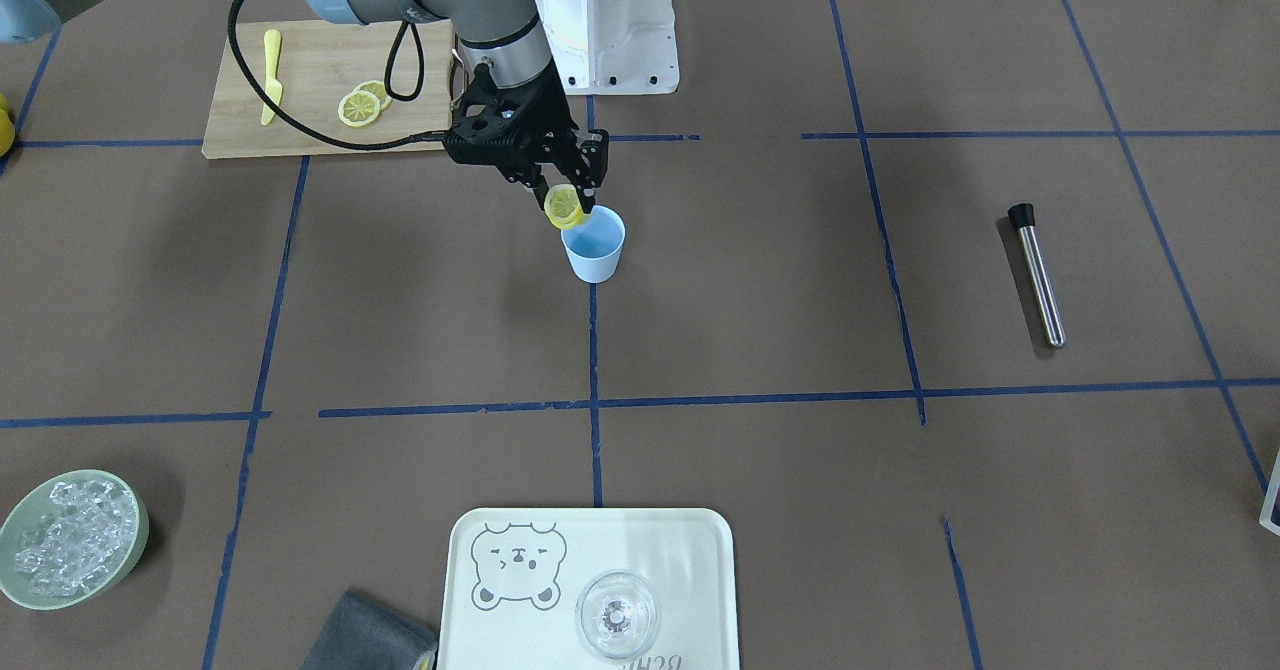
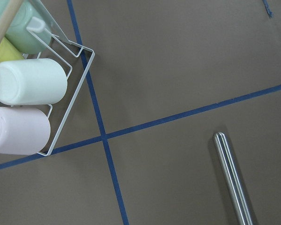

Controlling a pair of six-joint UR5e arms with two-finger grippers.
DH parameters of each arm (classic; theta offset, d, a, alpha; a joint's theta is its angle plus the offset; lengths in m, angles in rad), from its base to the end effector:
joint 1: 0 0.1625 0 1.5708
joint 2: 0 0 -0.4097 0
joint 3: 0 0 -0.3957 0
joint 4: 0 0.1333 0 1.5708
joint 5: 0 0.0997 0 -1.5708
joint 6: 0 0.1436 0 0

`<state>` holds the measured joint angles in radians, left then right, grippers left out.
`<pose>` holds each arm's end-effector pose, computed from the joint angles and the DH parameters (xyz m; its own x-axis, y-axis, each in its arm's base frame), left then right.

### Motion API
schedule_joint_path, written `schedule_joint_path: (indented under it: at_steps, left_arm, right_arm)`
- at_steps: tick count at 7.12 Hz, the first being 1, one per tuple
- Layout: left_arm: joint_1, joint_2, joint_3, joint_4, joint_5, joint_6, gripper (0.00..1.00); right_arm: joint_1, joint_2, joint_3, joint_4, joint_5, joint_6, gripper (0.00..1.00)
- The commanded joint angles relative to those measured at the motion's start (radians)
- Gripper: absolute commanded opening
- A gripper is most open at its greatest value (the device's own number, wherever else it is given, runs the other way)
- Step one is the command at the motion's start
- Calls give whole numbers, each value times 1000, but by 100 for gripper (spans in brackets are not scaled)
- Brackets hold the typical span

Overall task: Squeeze lemon into cup
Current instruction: 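Open the right gripper to drop the lemon slice into the blue cup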

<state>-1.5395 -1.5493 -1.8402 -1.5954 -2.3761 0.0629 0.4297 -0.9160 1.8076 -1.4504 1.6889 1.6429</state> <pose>-0.0142 -0.4983 0.5440 0.6832 0.2757 -0.6761 -0.0732 0.9472 0.3123 -0.5623 -0.3857 0.1706 0.4575 0.2883 0.8412 -0.3568 0.9260 -0.1234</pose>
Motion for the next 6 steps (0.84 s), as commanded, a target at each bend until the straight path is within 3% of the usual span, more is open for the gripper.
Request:
schedule_joint_path:
  at_steps: [1,4,6]
  left_arm:
    - [-1,0,-2,0,0,0,100]
    - [-2,0,-4,0,0,0,100]
    - [-2,6,-4,0,0,0,100]
  right_arm:
    - [1,35,-45,7,0,5,59]
    - [0,36,-65,7,2,6,66]
    - [0,36,-88,7,9,3,80]
